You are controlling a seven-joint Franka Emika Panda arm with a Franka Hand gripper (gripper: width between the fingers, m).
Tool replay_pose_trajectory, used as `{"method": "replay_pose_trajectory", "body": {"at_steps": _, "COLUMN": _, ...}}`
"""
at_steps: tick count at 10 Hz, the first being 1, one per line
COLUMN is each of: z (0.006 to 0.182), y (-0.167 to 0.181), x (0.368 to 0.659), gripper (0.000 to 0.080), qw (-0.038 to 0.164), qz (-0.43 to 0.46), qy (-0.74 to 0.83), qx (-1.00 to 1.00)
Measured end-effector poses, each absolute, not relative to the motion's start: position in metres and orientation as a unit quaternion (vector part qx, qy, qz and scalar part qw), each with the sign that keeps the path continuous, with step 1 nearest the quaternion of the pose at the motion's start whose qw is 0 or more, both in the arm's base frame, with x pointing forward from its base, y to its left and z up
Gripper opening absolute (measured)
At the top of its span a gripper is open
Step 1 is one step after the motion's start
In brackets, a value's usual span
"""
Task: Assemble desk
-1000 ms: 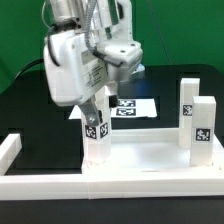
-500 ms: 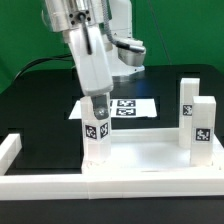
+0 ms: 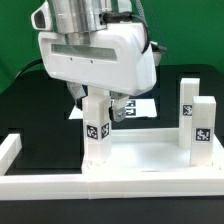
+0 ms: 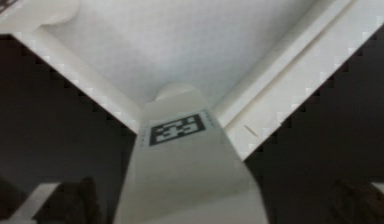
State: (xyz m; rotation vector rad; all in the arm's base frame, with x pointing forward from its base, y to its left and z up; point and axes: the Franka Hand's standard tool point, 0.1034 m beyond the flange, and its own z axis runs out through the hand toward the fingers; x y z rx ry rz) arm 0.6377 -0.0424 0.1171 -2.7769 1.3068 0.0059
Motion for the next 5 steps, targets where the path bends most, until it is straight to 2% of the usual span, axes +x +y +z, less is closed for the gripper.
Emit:
{"method": "replay_pose_trajectory", "body": {"at_steps": 2, "z": 0.1170, "y": -0.0420, "x": 0.6377, "gripper": 0.0385, "qw": 0.037, "qz": 0.003, "qy": 0.460, "qx": -0.887}}
{"method": "replay_pose_trajectory", "body": {"at_steps": 3, "z": 0.1164, "y": -0.0421, "x": 0.6367, "gripper": 0.0291, "qw": 0.036, "qz": 0.007, "qy": 0.495, "qx": -0.868}}
{"method": "replay_pose_trajectory", "body": {"at_steps": 5, "z": 0.1162, "y": -0.0431, "x": 0.6363, "gripper": 0.0291, "qw": 0.035, "qz": 0.009, "qy": 0.552, "qx": -0.833}}
